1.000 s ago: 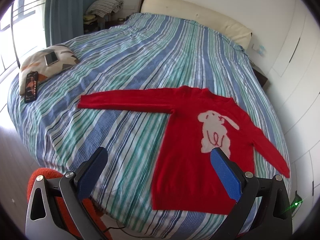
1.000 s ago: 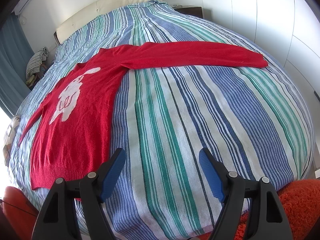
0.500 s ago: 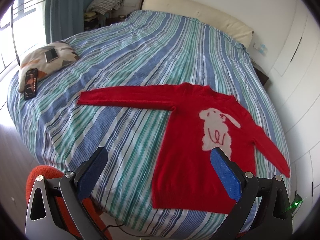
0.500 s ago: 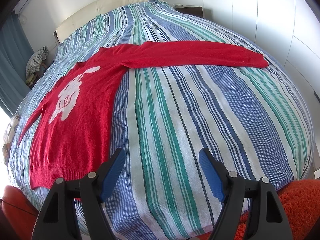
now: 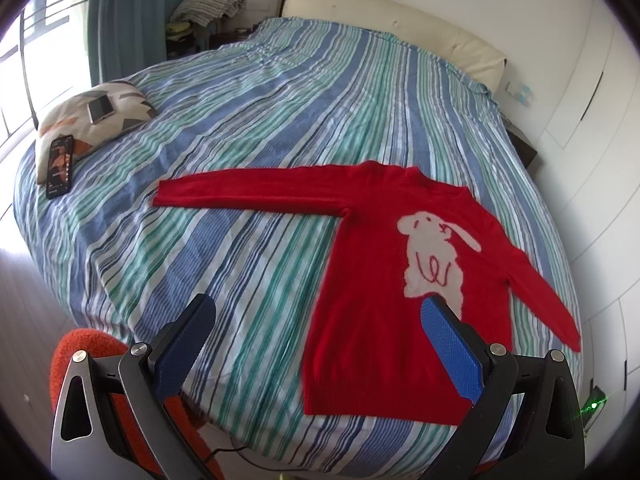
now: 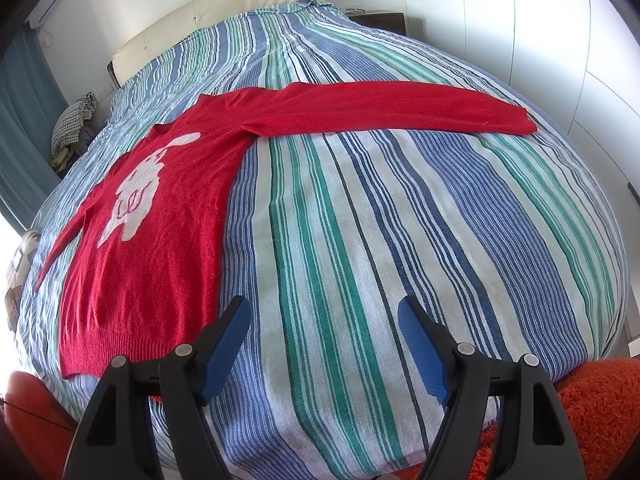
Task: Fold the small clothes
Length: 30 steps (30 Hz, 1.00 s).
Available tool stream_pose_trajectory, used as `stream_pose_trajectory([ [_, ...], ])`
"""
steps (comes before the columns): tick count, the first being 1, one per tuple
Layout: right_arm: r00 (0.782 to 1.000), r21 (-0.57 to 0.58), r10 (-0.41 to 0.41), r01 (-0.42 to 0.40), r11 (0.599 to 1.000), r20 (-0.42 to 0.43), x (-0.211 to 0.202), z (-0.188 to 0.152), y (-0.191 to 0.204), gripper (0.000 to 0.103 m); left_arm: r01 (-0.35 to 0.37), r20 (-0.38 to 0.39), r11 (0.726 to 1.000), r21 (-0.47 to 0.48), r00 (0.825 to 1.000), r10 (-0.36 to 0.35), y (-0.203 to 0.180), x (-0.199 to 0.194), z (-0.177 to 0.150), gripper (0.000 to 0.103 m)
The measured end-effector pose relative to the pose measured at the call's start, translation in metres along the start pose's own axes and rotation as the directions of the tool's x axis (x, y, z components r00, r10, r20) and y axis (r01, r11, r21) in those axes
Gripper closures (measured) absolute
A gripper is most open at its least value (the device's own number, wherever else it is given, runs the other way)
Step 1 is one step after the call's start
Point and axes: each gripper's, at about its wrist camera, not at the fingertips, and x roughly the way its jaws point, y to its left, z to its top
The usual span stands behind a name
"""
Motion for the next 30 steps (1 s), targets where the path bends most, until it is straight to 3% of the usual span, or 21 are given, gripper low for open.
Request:
stream_pose_trajectory([
  [30, 1.000, -0.001, -0.001, 0.001, 1.000, -0.002, -0.0001, -0.0004, 0.0000, 0.028, 0.001, -0.004, 1.000, -0.001, 1.000, -0.001, 0.0012, 0.0020, -0.0009, 0.000],
])
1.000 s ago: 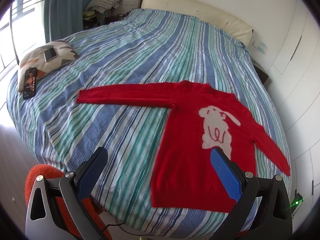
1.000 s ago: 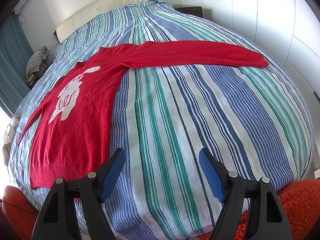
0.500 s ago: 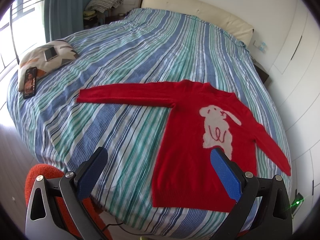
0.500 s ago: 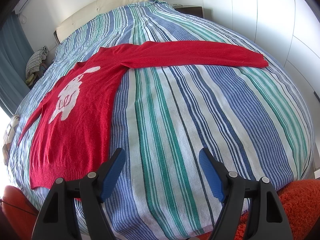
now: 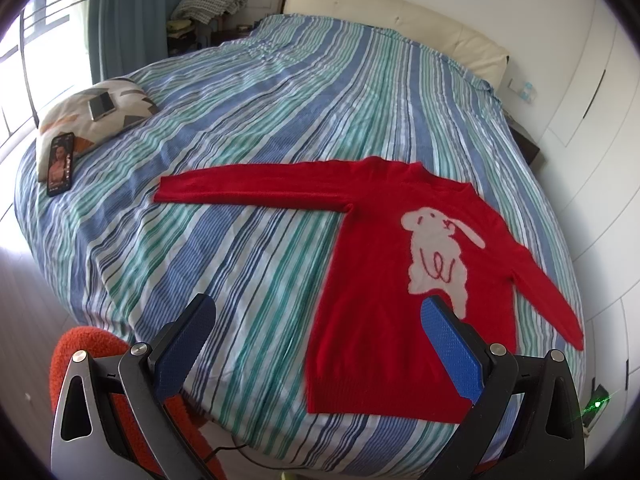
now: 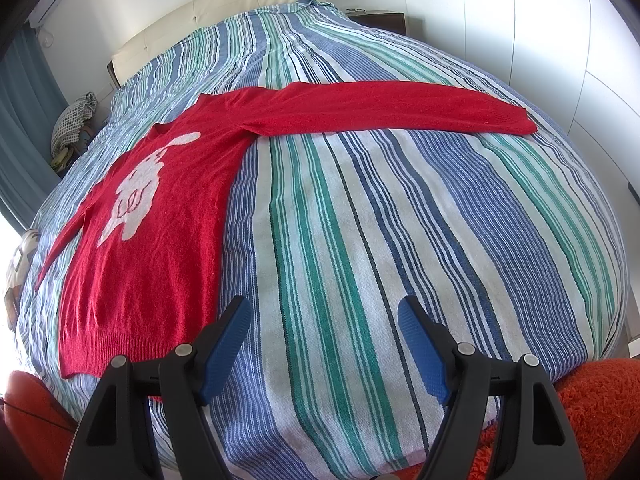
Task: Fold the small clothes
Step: 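Grasp the sleeve of the red sweater with the right tool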
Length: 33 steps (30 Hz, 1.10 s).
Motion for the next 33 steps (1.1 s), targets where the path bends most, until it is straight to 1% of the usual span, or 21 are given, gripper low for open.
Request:
stream_pose_trajectory([
  [12, 1.000, -0.002, -0.001, 0.001, 1.000, -0.002, 0.000, -0.001, 0.001, 0.028, 0.001, -0.002, 1.000, 0.002, 1.000, -0.001, 0.001, 0.001, -0.001, 0.000],
  [15, 1.000, 0.001, 0.003, -0.003, 1.000, -0.006, 0.001, -0.001, 0.000, 0.028, -0.003, 0.012, 1.000, 0.009, 1.000, 0.003, 0.008, 0.004, -0.004, 0.000],
  [16, 1.000, 0.018, 0.018, -0.018, 1.000, -0.013, 0.001, 0.001, -0.002, 0.028, -0.012, 0.023, 1.000, 0.010, 1.000, 0.012, 0.011, 0.009, -0.004, 0.000],
  [18, 0.996, 0.090, 0.089, -0.089, 0.992, -0.003, -0.003, 0.009, -0.016, 0.028, -0.064, 0.068, 0.998, 0.018, 0.996, 0.063, 0.022, 0.019, -0.006, 0.000],
  [19, 0.992, 0.156, 0.126, -0.129, 0.979, 0.027, -0.008, 0.016, -0.030, 0.028, -0.093, 0.080, 0.995, 0.023, 0.993, 0.091, 0.026, 0.025, -0.007, 0.000],
  [20, 0.988, 0.221, 0.140, -0.151, 0.964, 0.062, -0.013, 0.024, -0.048, 0.028, -0.133, 0.088, 0.991, 0.033, 0.988, 0.130, 0.032, 0.033, -0.010, 0.000],
  [22, 0.986, 0.316, 0.128, -0.157, 0.936, 0.110, -0.018, 0.039, -0.082, 0.028, -0.188, 0.071, 0.980, 0.057, 0.980, 0.184, 0.040, 0.051, -0.017, 0.000],
  [23, 0.984, 0.365, 0.117, -0.158, 0.918, 0.132, -0.020, 0.048, -0.102, 0.027, -0.199, 0.056, 0.978, 0.066, 0.979, 0.196, 0.044, 0.059, -0.021, 0.001],
  [25, 0.983, 0.460, 0.105, -0.164, 0.873, 0.152, -0.018, 0.063, -0.140, 0.023, -0.200, 0.037, 0.977, 0.070, 0.979, 0.198, 0.050, 0.070, -0.028, 0.001],
  [26, 0.981, 0.516, 0.118, -0.183, 0.837, 0.156, -0.014, 0.071, -0.161, 0.023, -0.194, 0.036, 0.979, 0.069, 0.981, 0.191, 0.053, 0.073, -0.033, 0.001],
  [28, 0.971, 0.591, 0.159, -0.236, 0.771, 0.179, -0.006, 0.082, -0.188, 0.023, -0.188, 0.034, 0.979, 0.073, 0.982, 0.186, 0.057, 0.076, -0.041, 0.001],
  [30, 0.953, 0.638, 0.217, -0.303, 0.708, 0.212, 0.006, 0.095, -0.210, 0.023, -0.200, 0.023, 0.976, 0.084, 0.980, 0.199, 0.058, 0.081, -0.046, 0.001],
  [31, 0.947, 0.649, 0.236, -0.321, 0.690, 0.217, 0.012, 0.100, -0.217, 0.023, -0.206, 0.017, 0.975, 0.088, 0.978, 0.206, 0.057, 0.084, -0.046, 0.001],
  [33, 0.947, 0.681, 0.247, -0.321, 0.658, 0.208, 0.026, 0.109, -0.229, 0.023, -0.222, 0.011, 0.971, 0.095, 0.975, 0.221, 0.058, 0.088, -0.046, 0.001],
])
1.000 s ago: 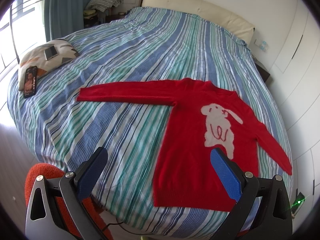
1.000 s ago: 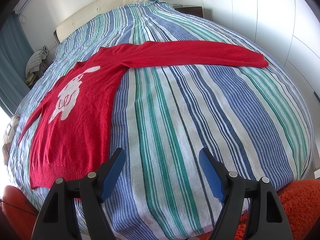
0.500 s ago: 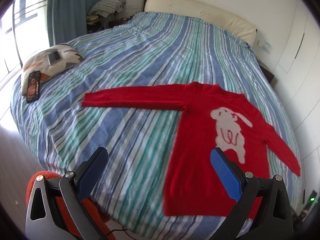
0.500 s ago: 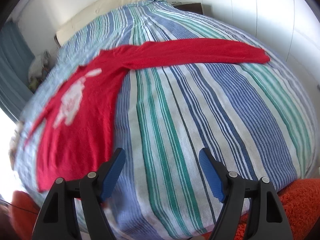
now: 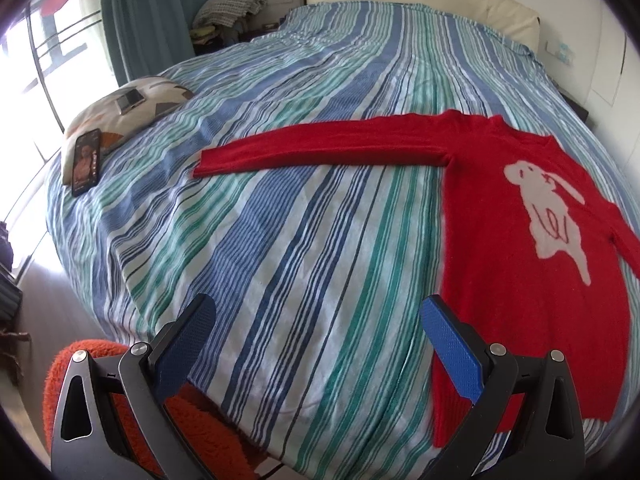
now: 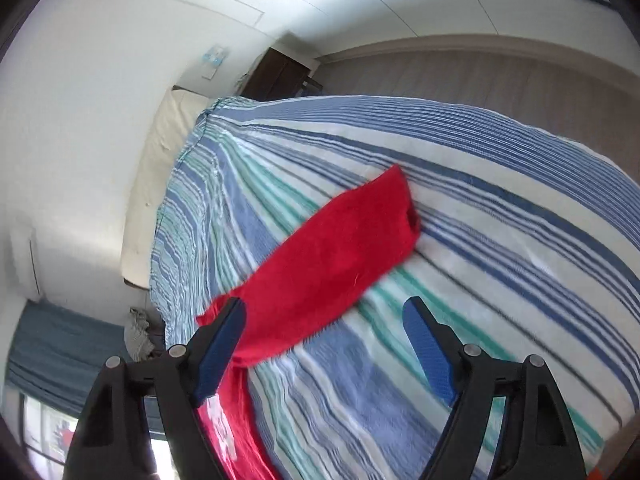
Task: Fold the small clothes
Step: 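Grasp the sleeve of the red sweater with the right tool, then fold the sleeve and side of the sweater over its body with the right tool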
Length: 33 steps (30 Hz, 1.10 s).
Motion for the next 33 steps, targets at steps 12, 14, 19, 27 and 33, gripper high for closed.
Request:
stream_pose_trajectory([
  [12, 0.981, -0.016, -0.192, 0.192, 0.981, 0.027, 0.064, 0.032, -0.009, 0.098, -0.064, -0.071, 0.997, 0.040, 0.995, 0.067, -0.007, 0.030, -0.005, 0.001],
  [14, 0.969, -0.056, -0.239, 0.242, 0.969, 0.057, 0.060, 0.034, 0.005, 0.099, -0.061, -0.062, 0.997, 0.041, 0.996, 0.064, -0.007, 0.028, -0.005, 0.001],
  [19, 0.975, -0.366, -0.156, 0.205, 0.908, 0.160, 0.035, 0.023, 0.123, 0.099, -0.047, -0.071, 0.997, 0.057, 0.996, 0.051, -0.009, 0.034, -0.009, 0.001],
  [27, 0.984, -0.735, 0.129, -0.179, 0.654, -0.125, 0.080, -0.098, 0.342, 0.099, -0.021, -0.067, 1.000, 0.021, 0.998, 0.022, -0.001, 0.037, -0.002, 0.001],
  [33, 0.922, -0.765, 0.034, -0.339, 0.548, -0.385, 0.178, -0.197, 0.382, 0.043, -0.015, -0.087, 1.000, -0.028, 0.996, 0.012, 0.013, 0.040, -0.001, 0.001],
])
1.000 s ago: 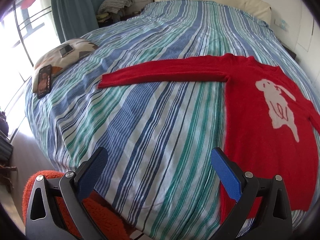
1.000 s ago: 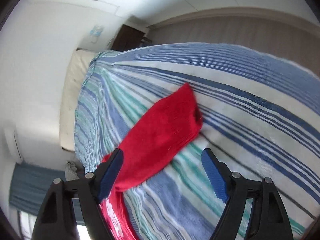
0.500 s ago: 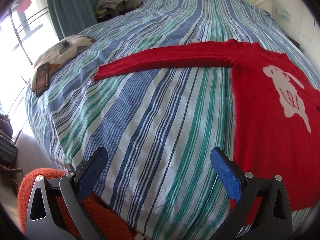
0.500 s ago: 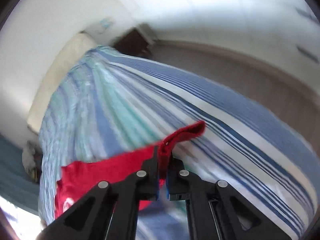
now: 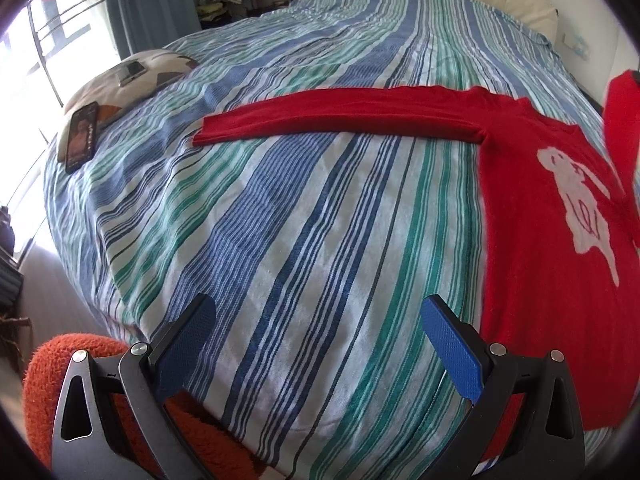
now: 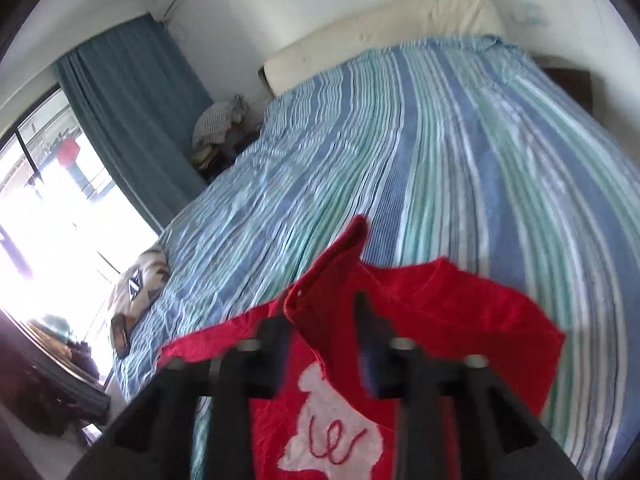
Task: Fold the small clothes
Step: 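Fold the sleeve and side of the sweater over its body with the right tool, then open the right tool and pull it back from the folded side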
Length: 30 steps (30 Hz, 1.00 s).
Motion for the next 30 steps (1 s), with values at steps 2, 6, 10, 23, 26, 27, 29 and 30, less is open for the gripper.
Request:
stream_pose_trajectory([
  [2, 0.999, 0.008, 0.032, -0.032, 0.999, -0.017, 0.013, -0.007, -0.006, 0.034, 0.008, -0.001, 1.000, -0.017, 1.000, -0.008, 0.004, 0.001, 0.001, 0.001],
  [6, 1.000, 0.082, 0.018, -0.017, 0.997, -0.004, 0.005, -0.010, -0.040, 0.034, 0.025, -0.007, 0.999, -0.024, 1.000, -0.026, 0.003, 0.002, 0.002, 0.001],
  [10, 0.986, 0.080, -0.166, 0.168, 0.983, -0.032, -0.012, -0.017, -0.077, 0.034, 0.031, -0.014, 1.000, -0.001, 0.999, -0.032, -0.006, 0.005, 0.003, 0.001],
  [23, 0.824, -0.373, -0.544, 0.459, 0.806, -0.161, 0.017, -0.145, -0.104, 0.034, -0.008, -0.036, 1.000, 0.009, 0.999, 0.008, -0.009, 0.011, -0.002, 0.001],
  [26, 0.749, -0.283, -0.654, 0.607, 0.743, -0.111, 0.017, -0.139, -0.133, 0.034, -0.022, -0.029, 1.000, 0.022, 0.999, 0.022, -0.012, 0.011, -0.003, 0.001],
  [27, 0.747, -0.259, -0.648, 0.603, 0.755, -0.150, 0.018, -0.142, -0.145, 0.033, -0.024, -0.026, 0.999, 0.027, 0.999, 0.025, -0.013, 0.011, -0.003, 0.001],
  [29, 0.766, -0.225, -0.624, 0.588, 0.777, -0.152, 0.008, -0.141, -0.152, 0.032, -0.023, -0.022, 0.999, 0.034, 0.999, 0.024, -0.014, 0.010, -0.003, 0.001],
  [30, 0.764, -0.220, -0.627, 0.592, 0.775, -0.150, 0.001, -0.142, -0.152, 0.032, -0.021, -0.022, 0.999, 0.034, 1.000, 0.022, -0.014, 0.011, -0.003, 0.001],
])
